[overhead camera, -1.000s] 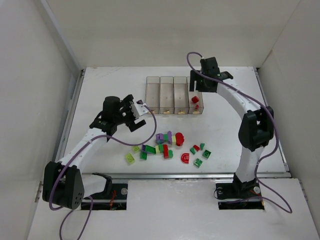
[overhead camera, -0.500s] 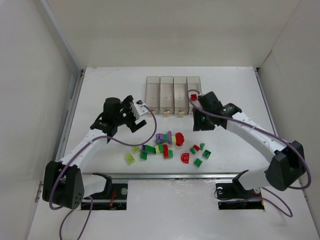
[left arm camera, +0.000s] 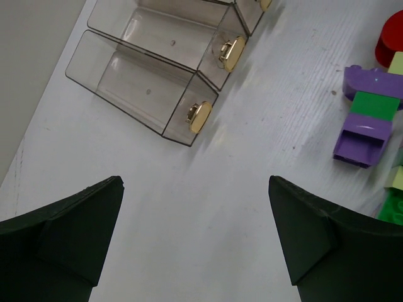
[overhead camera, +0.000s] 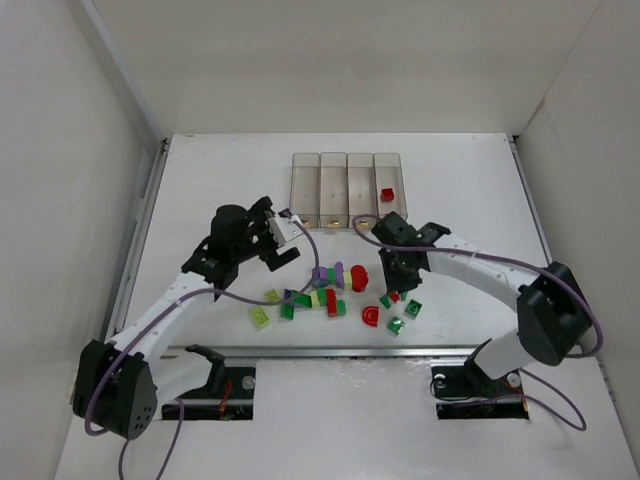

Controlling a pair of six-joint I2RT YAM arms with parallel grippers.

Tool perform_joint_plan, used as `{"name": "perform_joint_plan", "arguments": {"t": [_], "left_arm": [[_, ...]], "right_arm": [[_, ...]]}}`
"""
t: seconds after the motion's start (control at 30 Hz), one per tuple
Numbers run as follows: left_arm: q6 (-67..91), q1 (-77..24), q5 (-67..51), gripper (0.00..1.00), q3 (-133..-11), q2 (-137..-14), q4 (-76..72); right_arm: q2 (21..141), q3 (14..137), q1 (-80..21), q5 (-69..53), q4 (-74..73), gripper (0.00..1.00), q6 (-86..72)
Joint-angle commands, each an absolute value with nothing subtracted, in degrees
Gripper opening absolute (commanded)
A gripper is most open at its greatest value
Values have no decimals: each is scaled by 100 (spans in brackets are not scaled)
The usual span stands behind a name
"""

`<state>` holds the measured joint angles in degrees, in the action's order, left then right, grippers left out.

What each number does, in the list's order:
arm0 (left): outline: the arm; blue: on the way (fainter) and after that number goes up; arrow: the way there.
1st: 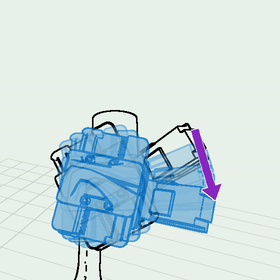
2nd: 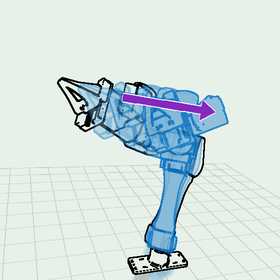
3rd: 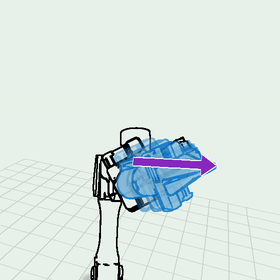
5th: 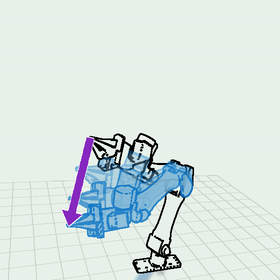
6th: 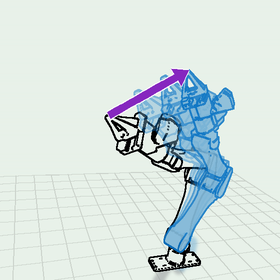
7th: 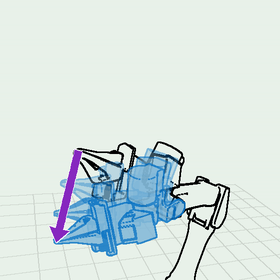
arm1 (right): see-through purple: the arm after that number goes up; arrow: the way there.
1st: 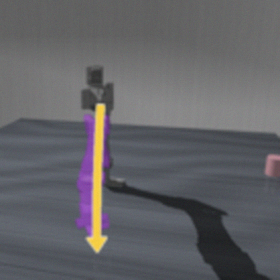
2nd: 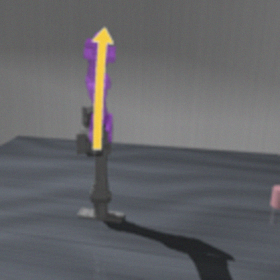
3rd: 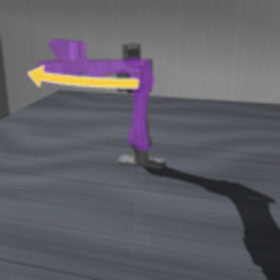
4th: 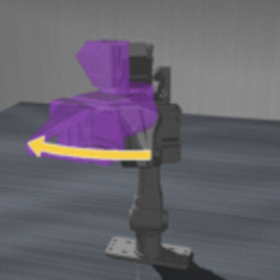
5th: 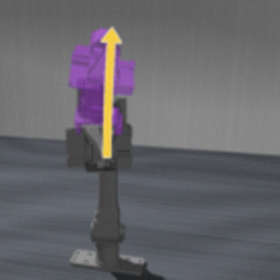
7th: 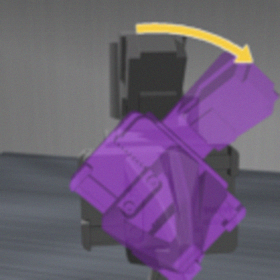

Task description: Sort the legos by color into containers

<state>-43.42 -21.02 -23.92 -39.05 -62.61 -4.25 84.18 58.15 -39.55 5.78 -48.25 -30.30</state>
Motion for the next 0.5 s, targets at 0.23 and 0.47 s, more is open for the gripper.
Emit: {"name": "perform_joint_plan", "arguments": {"t": [0.23, 0.47], "left_arm": [[-3666, -2602, -1696, 99, -3287, -5283, -528], [-3665, -2602, -1775, 99, -3349, -5107, -466]], "right_arm": [[9184, 6117, -3981, 993, -4948, 30, -2954], [9316, 6117, -3981, 915, -4834, 32, -2795]]}}
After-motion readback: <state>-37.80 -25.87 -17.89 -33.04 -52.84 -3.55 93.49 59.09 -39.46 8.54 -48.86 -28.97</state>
